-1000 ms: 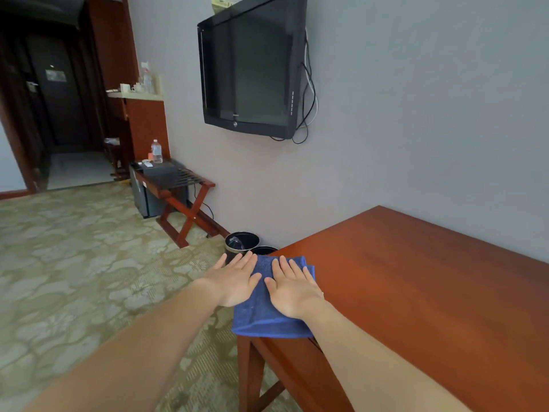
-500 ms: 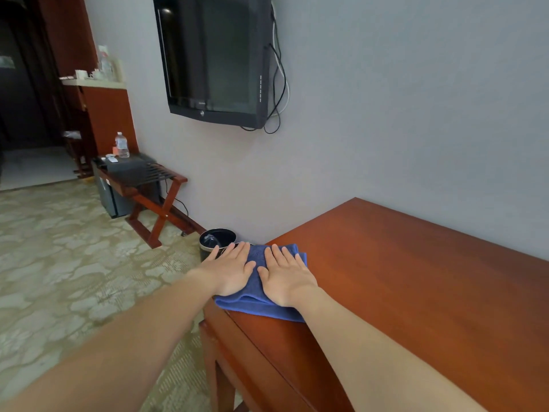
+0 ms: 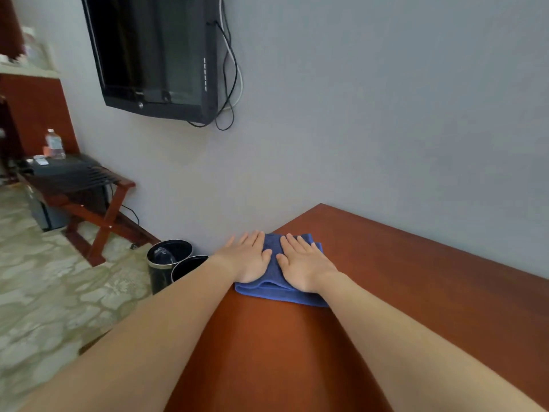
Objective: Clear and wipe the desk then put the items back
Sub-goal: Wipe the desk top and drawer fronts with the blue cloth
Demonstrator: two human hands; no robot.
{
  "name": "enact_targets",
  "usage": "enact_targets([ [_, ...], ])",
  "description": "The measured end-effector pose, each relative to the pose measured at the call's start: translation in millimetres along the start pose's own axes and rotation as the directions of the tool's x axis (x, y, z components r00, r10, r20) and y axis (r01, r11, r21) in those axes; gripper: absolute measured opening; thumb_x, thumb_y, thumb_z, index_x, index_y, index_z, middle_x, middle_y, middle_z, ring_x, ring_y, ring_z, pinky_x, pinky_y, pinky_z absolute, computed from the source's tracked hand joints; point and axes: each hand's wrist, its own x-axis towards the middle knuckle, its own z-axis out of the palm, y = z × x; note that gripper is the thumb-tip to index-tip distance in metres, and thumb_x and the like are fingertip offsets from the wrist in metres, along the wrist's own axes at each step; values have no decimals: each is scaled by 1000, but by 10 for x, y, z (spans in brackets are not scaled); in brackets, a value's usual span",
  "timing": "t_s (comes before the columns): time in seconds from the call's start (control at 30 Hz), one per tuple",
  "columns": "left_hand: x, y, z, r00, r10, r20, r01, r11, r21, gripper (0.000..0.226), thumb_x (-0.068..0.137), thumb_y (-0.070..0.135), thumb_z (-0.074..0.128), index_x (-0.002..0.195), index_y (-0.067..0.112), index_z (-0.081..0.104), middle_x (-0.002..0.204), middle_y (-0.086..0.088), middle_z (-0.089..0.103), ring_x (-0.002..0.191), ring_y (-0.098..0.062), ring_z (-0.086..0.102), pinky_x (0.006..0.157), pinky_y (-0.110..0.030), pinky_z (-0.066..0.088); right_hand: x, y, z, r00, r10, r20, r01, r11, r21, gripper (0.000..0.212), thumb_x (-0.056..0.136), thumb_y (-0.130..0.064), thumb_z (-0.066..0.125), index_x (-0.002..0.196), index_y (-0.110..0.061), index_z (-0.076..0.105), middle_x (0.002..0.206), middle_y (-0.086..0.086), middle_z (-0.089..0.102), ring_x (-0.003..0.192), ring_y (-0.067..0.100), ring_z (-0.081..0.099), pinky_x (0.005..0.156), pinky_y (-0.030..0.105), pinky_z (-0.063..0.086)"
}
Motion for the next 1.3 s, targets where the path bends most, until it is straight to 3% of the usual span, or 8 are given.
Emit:
enact_targets([
  [0.5,1630,459,-174,994,61,-85,-50,990,133,60,104,43,10,156,13,6,164,0,-1,150,-24,-10,120,-44,-6,1157,1157,-255,991,132,-37,-132,991,-13,56,106,-35,14,155,-11,4,163,4,-1,150,21,-1,119,39,0],
  [0.87,2117,524,-152,984,111,-137,-99,991,94,59,103,45,13,153,15,24,162,3,13,150,-27,-5,119,-49,-3,1554,1507,-291,982,161,-102,-162,987,2,54,105,-31,19,154,-8,15,161,7,15,148,21,14,119,34,9],
  [1.13,1946,515,-167,983,170,-65,-174,983,-65,53,106,34,14,156,15,10,162,-1,16,150,-25,2,120,-42,1,1401,1367,-291,978,173,-113,-177,984,-28,57,104,-35,20,154,-8,13,162,6,12,148,20,13,120,32,8],
  [1.3,1645,478,-141,979,197,-51,-200,978,-53,53,106,33,13,156,14,3,164,0,4,150,-23,-1,121,-43,-1,1122,1212,-201,980,182,-85,-184,982,-28,59,103,-38,16,155,-11,7,163,5,5,150,19,6,121,39,5],
])
